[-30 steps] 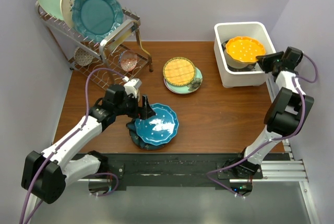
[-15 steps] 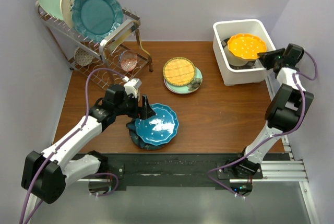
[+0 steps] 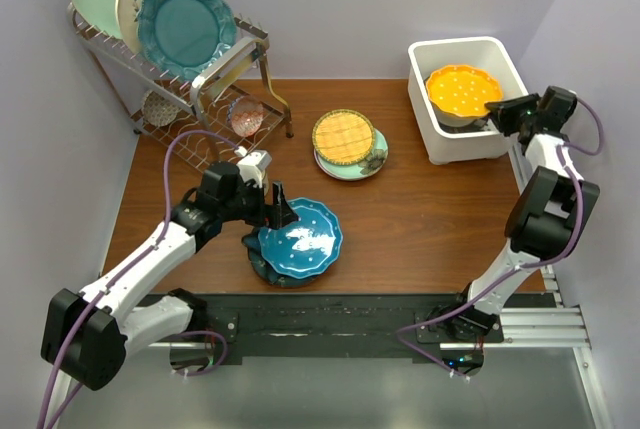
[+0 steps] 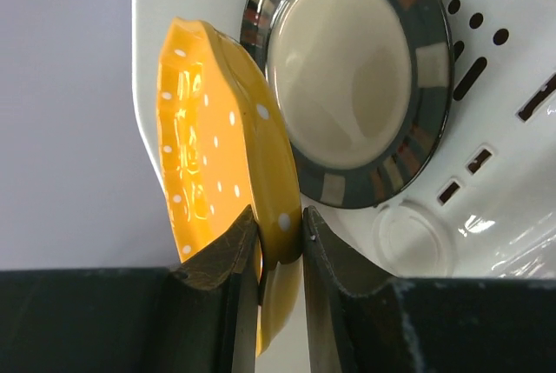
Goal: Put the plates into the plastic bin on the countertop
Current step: Place the plate in the plastic bin.
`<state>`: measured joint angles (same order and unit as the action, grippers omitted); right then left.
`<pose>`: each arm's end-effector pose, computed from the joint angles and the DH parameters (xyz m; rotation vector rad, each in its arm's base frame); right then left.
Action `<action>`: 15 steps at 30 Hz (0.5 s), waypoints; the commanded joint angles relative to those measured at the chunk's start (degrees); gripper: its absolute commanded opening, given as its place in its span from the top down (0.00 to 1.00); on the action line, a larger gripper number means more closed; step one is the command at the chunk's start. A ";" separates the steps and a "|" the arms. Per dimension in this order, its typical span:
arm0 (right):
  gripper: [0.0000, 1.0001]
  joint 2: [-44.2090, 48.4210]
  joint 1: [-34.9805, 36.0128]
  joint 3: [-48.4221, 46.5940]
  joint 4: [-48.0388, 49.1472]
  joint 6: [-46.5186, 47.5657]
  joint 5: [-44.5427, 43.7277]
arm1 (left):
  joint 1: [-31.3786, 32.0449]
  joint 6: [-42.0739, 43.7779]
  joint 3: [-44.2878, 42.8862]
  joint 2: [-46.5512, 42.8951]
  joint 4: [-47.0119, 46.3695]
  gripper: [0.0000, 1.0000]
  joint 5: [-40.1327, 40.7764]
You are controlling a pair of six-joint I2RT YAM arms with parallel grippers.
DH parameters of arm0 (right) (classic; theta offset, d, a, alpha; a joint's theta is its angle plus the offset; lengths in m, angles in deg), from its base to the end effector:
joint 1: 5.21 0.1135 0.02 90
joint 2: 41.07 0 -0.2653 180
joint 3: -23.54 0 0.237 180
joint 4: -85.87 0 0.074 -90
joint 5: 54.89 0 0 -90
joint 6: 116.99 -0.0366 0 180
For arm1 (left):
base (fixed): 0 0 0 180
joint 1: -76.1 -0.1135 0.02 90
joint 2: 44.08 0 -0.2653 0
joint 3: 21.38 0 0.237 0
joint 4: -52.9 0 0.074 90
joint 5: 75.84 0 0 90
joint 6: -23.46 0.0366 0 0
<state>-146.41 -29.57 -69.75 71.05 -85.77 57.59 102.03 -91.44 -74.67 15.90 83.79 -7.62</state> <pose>0.3867 -0.1597 0.2711 1.1870 1.7201 0.7709 0.1813 -0.1033 0.2497 0.2402 2.3147 -0.8921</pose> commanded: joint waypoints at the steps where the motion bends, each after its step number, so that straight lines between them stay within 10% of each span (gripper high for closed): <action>1: 1.00 8.22 0.36 -1.53 4.12 -0.46 3.45 | 0.26 -0.23 0.57 -0.75 -2.69 0.08 -0.54; 15: 1.00 5.24 1.42 -5.83 5.00 -1.68 0.81 | 0.26 -0.32 1.98 0.04 -4.10 0.08 -0.90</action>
<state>-142.06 -28.96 -69.77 68.47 -84.83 57.09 102.05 -91.44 -73.60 15.90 82.50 -7.64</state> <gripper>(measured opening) 0.240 0.925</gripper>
